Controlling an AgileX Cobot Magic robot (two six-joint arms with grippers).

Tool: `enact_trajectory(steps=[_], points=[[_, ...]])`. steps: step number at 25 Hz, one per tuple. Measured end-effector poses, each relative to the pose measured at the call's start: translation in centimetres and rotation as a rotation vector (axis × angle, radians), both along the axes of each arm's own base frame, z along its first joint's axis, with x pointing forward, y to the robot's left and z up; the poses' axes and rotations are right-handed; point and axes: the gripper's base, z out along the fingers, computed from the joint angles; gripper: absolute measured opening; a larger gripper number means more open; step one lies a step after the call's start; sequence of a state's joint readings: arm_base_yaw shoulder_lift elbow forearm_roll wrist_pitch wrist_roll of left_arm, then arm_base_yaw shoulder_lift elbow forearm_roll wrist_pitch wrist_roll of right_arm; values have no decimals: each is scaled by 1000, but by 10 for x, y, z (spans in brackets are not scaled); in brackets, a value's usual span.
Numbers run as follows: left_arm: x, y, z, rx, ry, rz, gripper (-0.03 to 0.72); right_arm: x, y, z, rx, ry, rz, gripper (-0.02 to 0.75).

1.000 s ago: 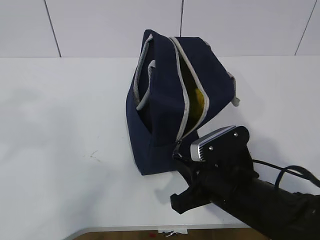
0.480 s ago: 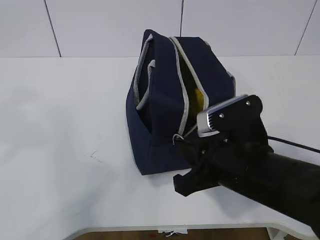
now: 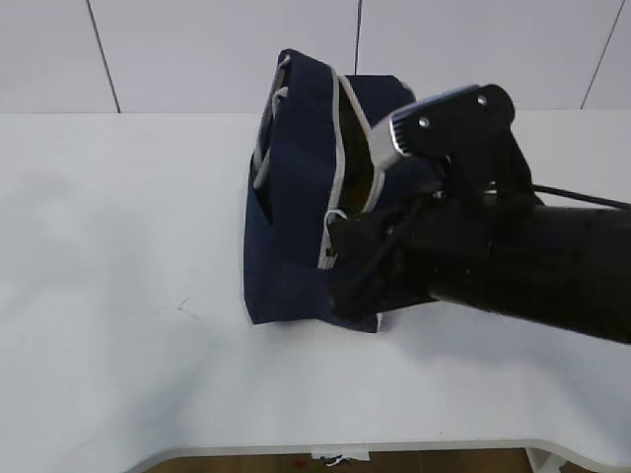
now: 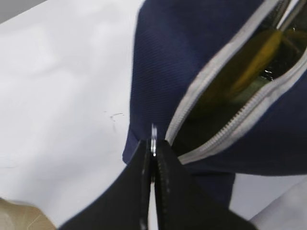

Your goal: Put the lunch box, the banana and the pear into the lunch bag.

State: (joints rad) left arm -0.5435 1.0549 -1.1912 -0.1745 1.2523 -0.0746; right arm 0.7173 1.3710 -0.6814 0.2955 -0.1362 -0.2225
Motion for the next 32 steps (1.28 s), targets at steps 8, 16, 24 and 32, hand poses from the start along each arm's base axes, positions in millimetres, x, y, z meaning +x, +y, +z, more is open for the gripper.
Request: enact_trajectory(steps=[8, 16, 24, 32], points=[[4, 6, -1, 70, -42, 19, 235, 9, 17, 43, -3, 52, 66, -10], [21, -5, -18, 116, -26, -45, 235, 12, 22, 62, 1, 50, 90, -10], [47, -25, -60, 89, -96, -140, 235, 15, 22, 71, -77, -40, 127, -10], [59, -31, -80, -15, -251, -90, 235, 16, 23, 73, -73, -47, 127, -10]])
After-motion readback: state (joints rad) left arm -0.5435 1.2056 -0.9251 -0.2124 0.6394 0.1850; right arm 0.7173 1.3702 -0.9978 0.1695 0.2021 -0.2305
